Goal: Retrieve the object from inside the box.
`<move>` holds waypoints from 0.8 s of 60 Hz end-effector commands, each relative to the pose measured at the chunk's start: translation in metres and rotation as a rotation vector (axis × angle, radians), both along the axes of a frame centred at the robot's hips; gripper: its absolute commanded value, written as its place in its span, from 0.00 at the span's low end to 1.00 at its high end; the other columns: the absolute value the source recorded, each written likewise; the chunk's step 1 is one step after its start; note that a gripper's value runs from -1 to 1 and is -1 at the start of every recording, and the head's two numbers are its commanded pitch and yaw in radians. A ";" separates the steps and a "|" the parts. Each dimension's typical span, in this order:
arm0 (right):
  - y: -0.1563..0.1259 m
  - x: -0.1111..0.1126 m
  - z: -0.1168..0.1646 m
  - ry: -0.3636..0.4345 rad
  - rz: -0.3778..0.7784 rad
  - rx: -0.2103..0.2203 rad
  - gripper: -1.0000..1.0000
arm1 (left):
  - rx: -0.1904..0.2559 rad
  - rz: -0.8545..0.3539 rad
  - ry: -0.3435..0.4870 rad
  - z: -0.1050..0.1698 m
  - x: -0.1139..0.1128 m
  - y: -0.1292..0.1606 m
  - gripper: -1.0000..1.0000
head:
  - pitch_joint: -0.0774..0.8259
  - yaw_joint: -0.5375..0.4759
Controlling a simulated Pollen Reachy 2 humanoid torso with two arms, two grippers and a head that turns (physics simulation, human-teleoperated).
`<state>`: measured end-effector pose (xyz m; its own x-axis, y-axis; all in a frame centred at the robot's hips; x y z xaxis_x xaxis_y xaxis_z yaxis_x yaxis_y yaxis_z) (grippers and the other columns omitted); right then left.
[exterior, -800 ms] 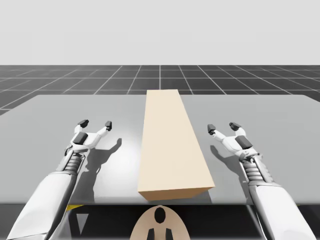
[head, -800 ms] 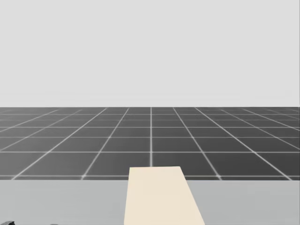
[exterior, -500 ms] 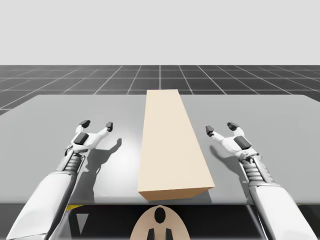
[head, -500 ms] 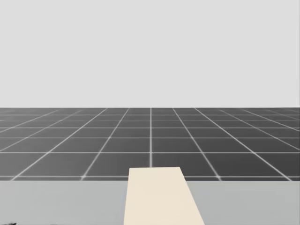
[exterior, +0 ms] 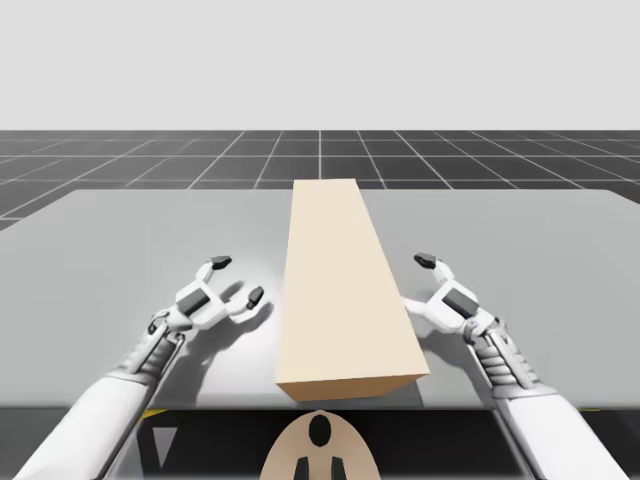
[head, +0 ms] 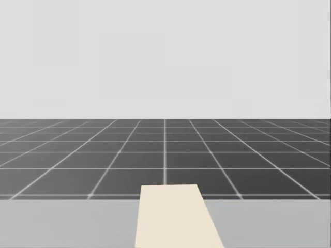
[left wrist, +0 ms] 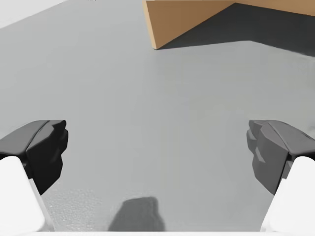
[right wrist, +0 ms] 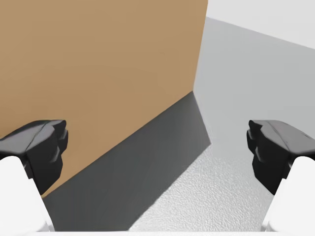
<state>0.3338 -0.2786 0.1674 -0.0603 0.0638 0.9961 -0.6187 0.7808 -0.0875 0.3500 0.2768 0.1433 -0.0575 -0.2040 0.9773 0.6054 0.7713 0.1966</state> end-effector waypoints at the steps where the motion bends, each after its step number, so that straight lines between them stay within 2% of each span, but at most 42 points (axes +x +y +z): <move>1: 0.011 -0.010 0.000 -0.037 0.123 -0.044 0.00 | 0.053 -0.182 0.014 -0.002 -0.017 -0.023 0.00 | 0.08 0.53; 15: 0.017 -0.017 -0.001 -0.054 0.183 -0.064 0.00 | 0.077 -0.280 0.007 0.004 -0.034 -0.044 0.00 | 0.08 0.52; 26: 0.017 -0.018 -0.001 -0.060 0.187 -0.065 0.00 | 0.059 -0.336 0.043 0.012 -0.039 -0.054 0.00 | 0.08 0.51; 34: 0.019 -0.019 -0.002 -0.067 0.195 -0.074 0.00 | 0.072 -0.359 0.003 0.010 -0.025 -0.068 0.00 | 0.08 0.51; 38: 0.019 -0.019 -0.002 -0.072 0.200 -0.079 0.00 | 0.072 -0.390 0.039 0.009 -0.015 -0.073 0.00 | 0.08 0.51; 45: 0.020 -0.020 -0.003 -0.081 0.212 -0.087 0.00 | 0.044 -0.456 0.085 0.007 0.006 -0.082 0.00 | 0.08 0.51; 48: 0.020 -0.020 -0.003 -0.085 0.213 -0.091 0.00 | 0.061 -0.484 0.102 0.003 0.015 -0.091 0.00 | 0.09 0.51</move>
